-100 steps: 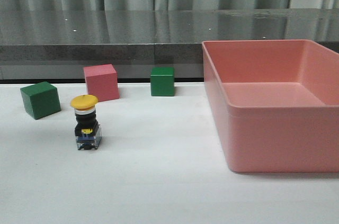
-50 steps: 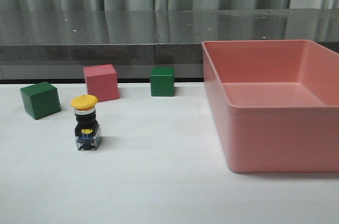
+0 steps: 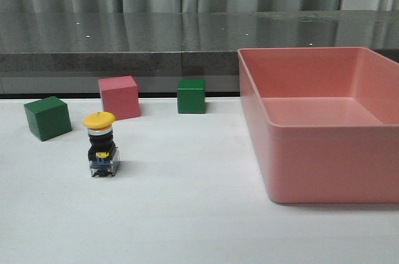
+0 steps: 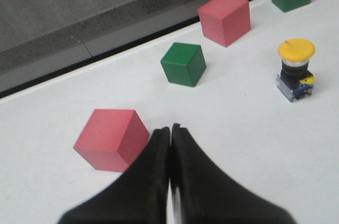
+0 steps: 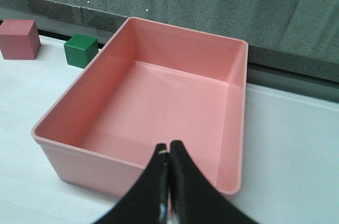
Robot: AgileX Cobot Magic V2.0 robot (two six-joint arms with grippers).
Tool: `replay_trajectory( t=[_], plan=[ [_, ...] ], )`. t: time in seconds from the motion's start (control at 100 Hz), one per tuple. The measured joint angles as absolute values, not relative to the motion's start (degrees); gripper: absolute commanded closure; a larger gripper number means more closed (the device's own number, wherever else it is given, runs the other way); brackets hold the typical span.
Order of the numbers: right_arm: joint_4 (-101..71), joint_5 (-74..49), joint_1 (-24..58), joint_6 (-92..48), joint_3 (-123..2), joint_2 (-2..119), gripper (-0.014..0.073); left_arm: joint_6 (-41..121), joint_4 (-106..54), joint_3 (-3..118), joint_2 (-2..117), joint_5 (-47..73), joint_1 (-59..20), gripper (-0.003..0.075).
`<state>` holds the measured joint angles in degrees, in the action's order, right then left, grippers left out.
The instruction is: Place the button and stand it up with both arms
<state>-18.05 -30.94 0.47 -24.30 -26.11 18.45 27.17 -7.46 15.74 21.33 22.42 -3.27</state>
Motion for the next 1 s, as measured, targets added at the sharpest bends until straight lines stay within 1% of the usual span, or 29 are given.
replay_trajectory(
  t=[0.21,0.49,0.7,0.85,1.0],
  plan=[
    [-18.05,-30.94,0.47,-24.3,-26.11,18.45,0.0655,27.17,-7.46,12.85,21.23,22.14,-3.27,0.074],
    [-18.05,-30.94,0.47,-24.3,-26.11,18.45,0.0655,24.51,-8.29,11.44,19.8,13.22,-3.27,0.074],
    [-18.05,-30.94,0.47,-24.3,-26.11,18.45,0.0655,7.91,0.0,5.98,10.12,9.72,-3.27,0.074],
    [-18.05,-30.94,0.47,-24.3,-26.11,18.45,0.0655,2.67,3.38,1.45,0.72,9.61,-3.27,0.074],
    [-17.94,-31.06,0.47,-24.3,-26.11,18.45,0.0655,-1.56,6.94,0.07,-0.26,8.96,-3.27,0.074]
  ],
)
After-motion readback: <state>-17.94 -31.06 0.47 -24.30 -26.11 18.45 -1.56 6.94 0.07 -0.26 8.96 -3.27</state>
